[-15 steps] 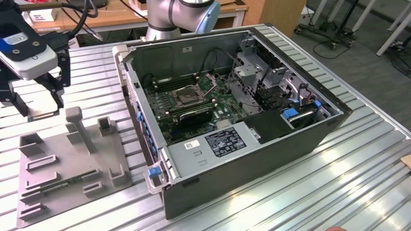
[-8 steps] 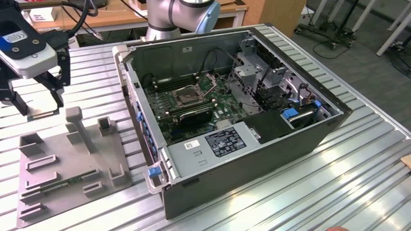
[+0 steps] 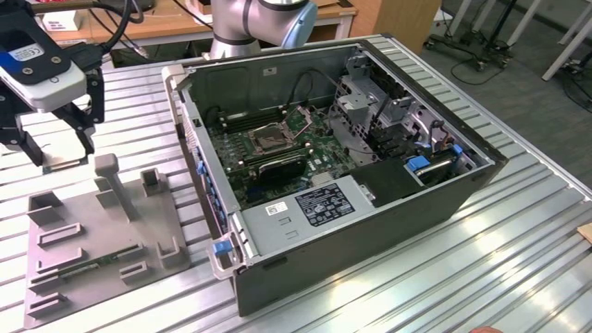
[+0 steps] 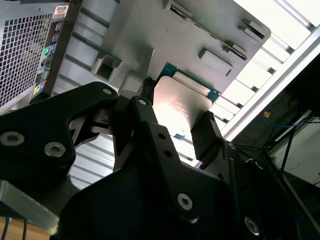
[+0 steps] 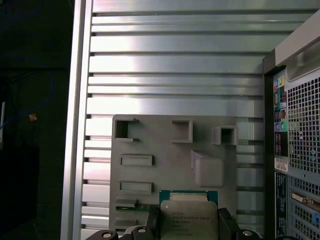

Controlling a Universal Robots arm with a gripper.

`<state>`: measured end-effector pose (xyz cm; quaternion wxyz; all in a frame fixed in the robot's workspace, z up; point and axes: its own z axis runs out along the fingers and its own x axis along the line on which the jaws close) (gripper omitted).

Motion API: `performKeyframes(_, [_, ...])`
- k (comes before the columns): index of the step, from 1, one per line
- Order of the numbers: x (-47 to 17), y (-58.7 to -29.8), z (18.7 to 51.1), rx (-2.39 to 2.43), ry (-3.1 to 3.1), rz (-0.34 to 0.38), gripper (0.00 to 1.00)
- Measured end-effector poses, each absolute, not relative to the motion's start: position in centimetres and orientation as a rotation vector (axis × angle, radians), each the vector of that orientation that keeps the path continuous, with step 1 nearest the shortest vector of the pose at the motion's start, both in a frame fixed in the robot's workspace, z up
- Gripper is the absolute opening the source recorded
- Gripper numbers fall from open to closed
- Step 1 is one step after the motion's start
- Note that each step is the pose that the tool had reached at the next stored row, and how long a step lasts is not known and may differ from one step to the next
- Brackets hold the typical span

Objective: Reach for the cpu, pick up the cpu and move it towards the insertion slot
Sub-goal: 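Pick up the cpu and move it towards the insertion slot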

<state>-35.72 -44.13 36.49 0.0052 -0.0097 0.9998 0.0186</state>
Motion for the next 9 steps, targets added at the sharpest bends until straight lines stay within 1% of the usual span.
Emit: performKeyframes(9, [-35.03,-44.13,36.48,-0.03,3.13,0.058,0.54])
